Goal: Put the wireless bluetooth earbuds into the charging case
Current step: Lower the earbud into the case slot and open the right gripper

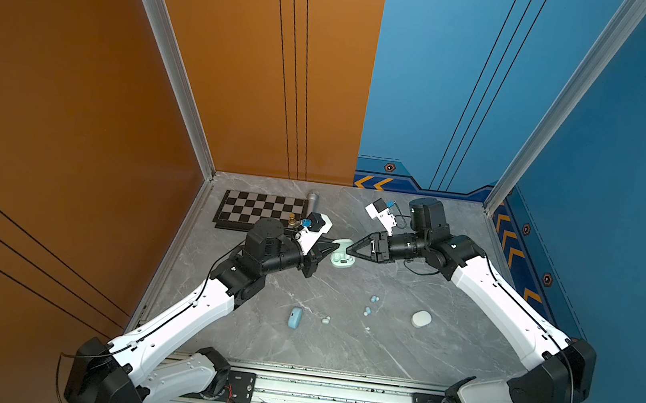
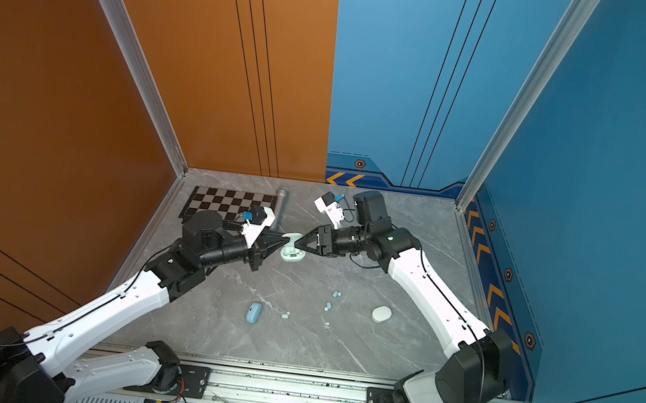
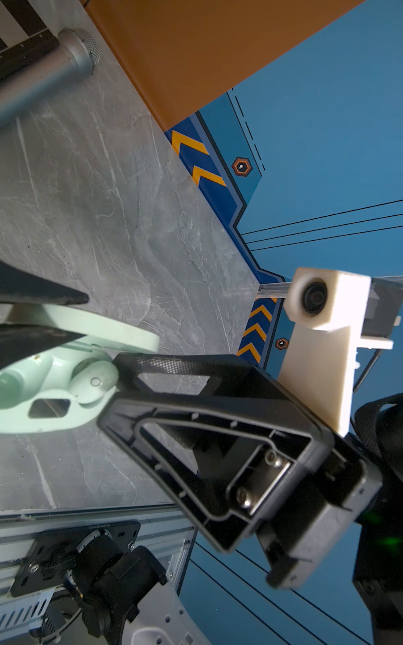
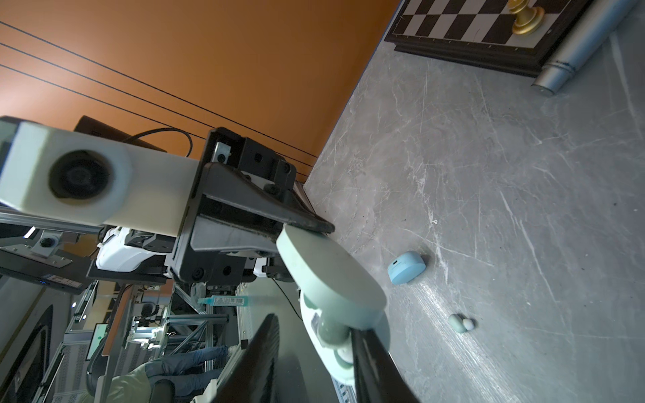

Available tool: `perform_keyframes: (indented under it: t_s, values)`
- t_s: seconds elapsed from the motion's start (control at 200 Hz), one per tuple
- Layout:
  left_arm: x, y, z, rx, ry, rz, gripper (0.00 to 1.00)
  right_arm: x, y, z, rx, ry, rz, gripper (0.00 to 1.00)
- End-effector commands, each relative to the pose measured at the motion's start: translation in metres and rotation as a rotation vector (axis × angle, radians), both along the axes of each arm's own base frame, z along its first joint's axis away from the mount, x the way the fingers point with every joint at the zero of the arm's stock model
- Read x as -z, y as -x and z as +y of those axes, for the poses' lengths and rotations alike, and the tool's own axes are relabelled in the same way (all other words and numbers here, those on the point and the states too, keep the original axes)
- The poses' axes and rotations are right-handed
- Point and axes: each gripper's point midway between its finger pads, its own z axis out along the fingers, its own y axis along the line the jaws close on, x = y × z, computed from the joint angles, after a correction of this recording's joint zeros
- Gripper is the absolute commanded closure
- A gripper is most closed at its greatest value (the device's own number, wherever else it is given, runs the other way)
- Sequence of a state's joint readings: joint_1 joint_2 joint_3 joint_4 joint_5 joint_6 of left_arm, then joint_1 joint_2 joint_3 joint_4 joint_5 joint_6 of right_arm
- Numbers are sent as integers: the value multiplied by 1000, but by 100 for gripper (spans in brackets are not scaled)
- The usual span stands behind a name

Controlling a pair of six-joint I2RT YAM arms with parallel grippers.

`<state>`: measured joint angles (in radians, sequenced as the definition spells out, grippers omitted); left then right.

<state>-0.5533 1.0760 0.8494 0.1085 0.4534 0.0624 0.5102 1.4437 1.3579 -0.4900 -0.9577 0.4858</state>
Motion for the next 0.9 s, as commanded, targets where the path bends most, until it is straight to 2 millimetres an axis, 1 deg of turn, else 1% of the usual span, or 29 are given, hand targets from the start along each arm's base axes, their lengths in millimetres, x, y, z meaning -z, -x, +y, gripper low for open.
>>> perform_keyframes:
  t_s: [0.0, 0.13, 0.265, 0.375, 0.435, 0.516, 0.691, 0.806, 0.896]
  values:
    - [-23, 7, -6, 42, 34, -66, 100, -14, -14, -11, 81, 31, -73, 61]
    - [-17, 4, -3, 22, 5, -78, 100, -36, -22, -22, 134, 11, -120, 60]
    - [-11, -2, 0, -4, -22, -89, 100, -62, -24, -32, 175, -19, -168, 60]
    - [-7, -7, 4, -33, -34, -90, 100, -75, -23, -39, 215, -22, -202, 60]
    - [-7, -10, 6, -55, -40, -93, 100, -74, -22, -42, 238, -9, -203, 60]
    - [-9, -14, 9, -84, -47, -104, 100, -67, -20, -45, 266, 30, -214, 61]
    - [-16, -19, 14, -137, -66, -147, 100, -47, -7, -35, 240, 110, -232, 61]
    - [-29, -19, 15, -190, -119, -252, 100, -35, -4, -28, 222, 163, -236, 61]
    - [-38, -17, 15, -222, -169, -341, 100, -26, -9, -27, 235, 197, -223, 61]
